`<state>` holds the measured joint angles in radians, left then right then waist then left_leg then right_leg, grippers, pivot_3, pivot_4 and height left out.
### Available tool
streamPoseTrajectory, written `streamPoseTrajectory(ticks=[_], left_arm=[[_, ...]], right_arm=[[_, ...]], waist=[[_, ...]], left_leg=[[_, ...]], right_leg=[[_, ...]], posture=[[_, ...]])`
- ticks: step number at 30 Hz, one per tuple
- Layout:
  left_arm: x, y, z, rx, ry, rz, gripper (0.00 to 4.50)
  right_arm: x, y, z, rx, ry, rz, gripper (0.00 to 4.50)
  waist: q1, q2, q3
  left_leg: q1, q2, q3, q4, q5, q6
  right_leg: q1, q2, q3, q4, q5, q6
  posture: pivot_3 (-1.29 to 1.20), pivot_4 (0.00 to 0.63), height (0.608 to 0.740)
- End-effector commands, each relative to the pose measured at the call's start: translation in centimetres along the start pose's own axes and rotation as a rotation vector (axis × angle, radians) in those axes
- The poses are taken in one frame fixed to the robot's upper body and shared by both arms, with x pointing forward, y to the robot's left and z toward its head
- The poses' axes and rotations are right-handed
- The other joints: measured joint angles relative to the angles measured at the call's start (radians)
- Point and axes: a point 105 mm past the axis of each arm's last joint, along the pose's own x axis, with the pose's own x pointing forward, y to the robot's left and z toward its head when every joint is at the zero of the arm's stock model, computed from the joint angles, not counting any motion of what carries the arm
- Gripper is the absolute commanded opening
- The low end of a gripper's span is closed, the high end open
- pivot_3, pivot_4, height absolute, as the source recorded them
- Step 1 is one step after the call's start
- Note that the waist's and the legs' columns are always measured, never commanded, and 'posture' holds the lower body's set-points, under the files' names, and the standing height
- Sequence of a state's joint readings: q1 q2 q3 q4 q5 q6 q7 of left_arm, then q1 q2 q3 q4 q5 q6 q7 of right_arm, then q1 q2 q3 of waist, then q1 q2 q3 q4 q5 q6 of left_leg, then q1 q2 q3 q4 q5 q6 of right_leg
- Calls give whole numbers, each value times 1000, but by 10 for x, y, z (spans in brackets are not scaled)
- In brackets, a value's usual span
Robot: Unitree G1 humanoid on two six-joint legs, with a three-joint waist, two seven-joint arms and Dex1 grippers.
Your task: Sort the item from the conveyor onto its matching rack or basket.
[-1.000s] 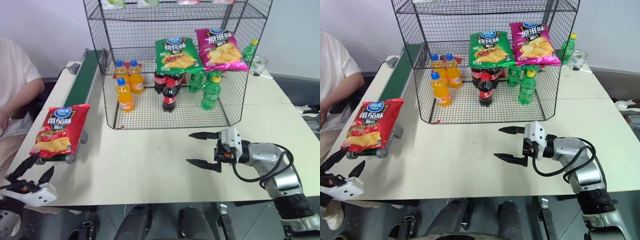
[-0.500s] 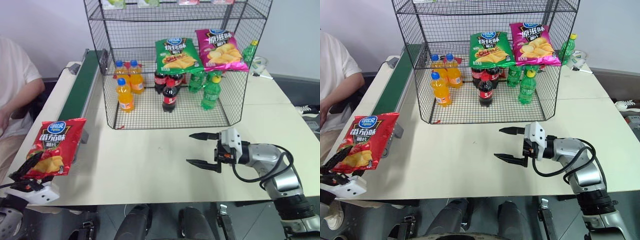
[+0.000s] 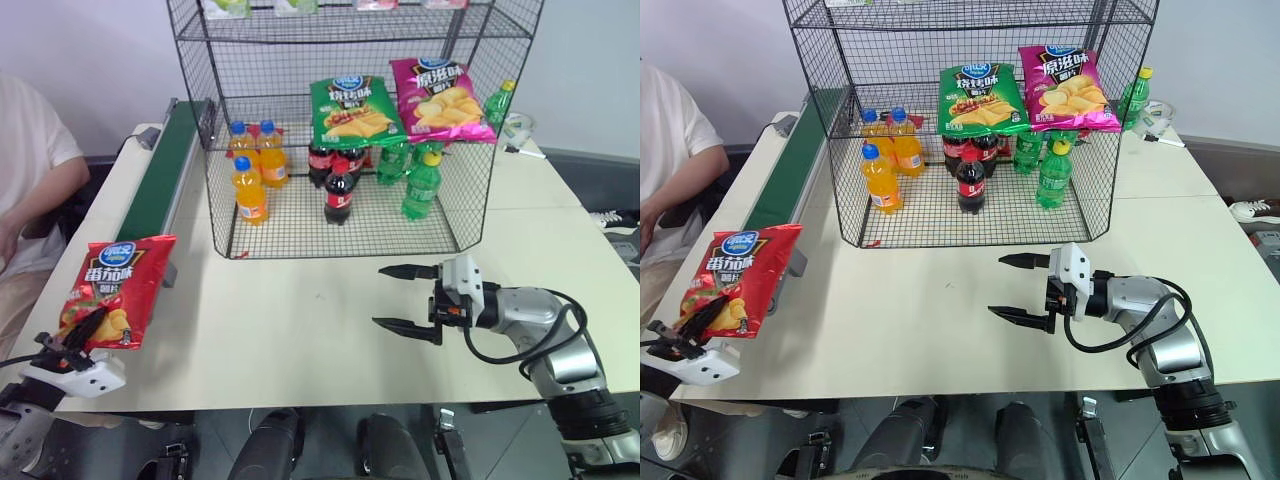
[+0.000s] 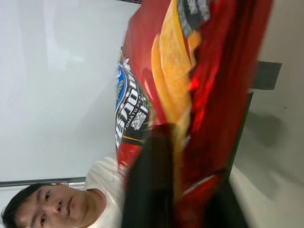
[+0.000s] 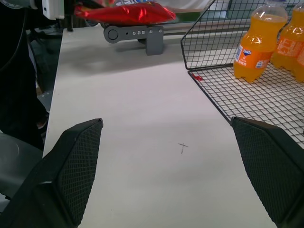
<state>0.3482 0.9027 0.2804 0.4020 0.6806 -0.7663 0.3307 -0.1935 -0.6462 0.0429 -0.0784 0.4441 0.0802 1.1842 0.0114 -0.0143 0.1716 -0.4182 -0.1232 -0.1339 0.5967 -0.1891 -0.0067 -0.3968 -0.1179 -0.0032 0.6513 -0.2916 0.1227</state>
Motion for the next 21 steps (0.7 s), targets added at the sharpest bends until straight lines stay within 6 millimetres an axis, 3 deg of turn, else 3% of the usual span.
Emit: streamPoseTrajectory(ticks=[1,5,8,12,21], left_arm=[[1,16,1,-11,-8,67,33],[3,33,9,-6,-36,129,33],[10,68,25,52,-84,240,33],[27,107,59,146,-180,336,33],[68,152,123,197,-353,462,33]], right_arm=[[-2,-2,13,-60,-24,-11,4500],[-3,-9,16,-92,-41,-56,4500],[-7,-23,27,-154,-110,-183,4500],[-14,-42,41,-255,-195,-405,4500],[0,-47,63,-289,-328,-691,4500]], waist=[[0,0,0],[0,0,0],[0,-1,0],[2,-1,-1],[-4,0,0]], left_leg=[[0,0,0,0,0,0],[0,0,0,0,0,0],[0,0,0,0,0,0],[1,0,0,0,0,0],[2,0,0,-1,2,0]], right_leg=[[0,0,0,0,0,0],[0,0,0,0,0,0],[1,0,0,0,0,0],[1,0,0,1,0,0],[1,2,1,4,0,0]], posture=[[0,150,740],[0,150,740],[0,150,740],[0,150,740],[0,150,740]])
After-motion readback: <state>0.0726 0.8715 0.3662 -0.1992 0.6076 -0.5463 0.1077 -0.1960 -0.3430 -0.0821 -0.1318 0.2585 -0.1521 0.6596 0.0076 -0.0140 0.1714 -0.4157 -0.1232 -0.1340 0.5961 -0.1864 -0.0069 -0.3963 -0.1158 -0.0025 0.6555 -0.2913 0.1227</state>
